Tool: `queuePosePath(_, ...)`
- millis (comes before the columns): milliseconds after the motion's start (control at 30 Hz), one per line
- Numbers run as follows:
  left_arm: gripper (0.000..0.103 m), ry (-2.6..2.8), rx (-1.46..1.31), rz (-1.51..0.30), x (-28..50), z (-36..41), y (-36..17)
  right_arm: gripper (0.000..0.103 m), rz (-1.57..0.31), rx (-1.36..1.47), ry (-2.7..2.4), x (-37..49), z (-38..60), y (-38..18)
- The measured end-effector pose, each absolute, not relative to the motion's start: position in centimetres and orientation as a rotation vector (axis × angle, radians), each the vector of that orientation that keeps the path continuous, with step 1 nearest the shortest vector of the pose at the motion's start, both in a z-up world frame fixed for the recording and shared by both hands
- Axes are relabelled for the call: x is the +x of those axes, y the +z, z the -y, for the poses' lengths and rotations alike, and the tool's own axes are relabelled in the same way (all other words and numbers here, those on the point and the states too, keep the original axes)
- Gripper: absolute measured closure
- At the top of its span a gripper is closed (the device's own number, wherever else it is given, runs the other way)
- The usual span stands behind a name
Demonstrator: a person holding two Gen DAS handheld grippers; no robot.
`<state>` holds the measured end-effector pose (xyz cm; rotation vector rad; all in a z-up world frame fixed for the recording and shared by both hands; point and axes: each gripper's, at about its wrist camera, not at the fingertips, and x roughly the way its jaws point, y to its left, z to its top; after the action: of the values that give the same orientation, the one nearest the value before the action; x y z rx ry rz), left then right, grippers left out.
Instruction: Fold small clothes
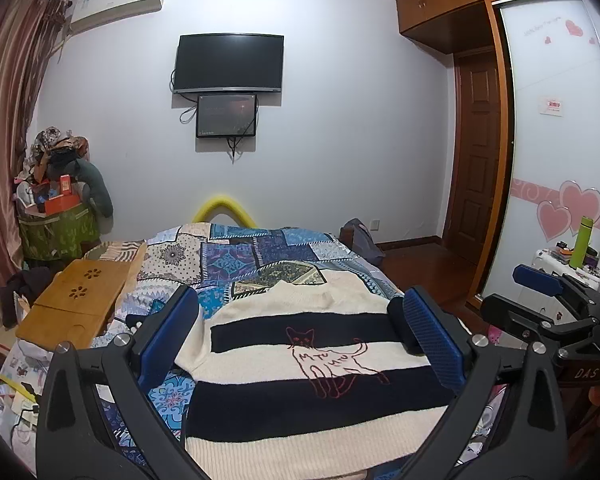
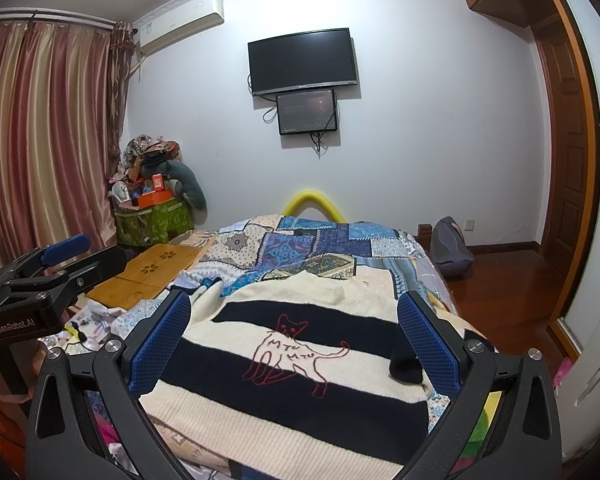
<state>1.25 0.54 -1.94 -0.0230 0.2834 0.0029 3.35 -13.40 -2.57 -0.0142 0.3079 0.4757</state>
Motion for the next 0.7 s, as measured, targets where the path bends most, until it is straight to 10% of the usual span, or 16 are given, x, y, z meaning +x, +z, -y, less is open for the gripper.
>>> queuePosePath(700,0.000,0.099,-0.158,-0.396,9.2,-8.2,-4.2,0.000,-0.418,-0.065,0.512,10.4,10.2,-4.2)
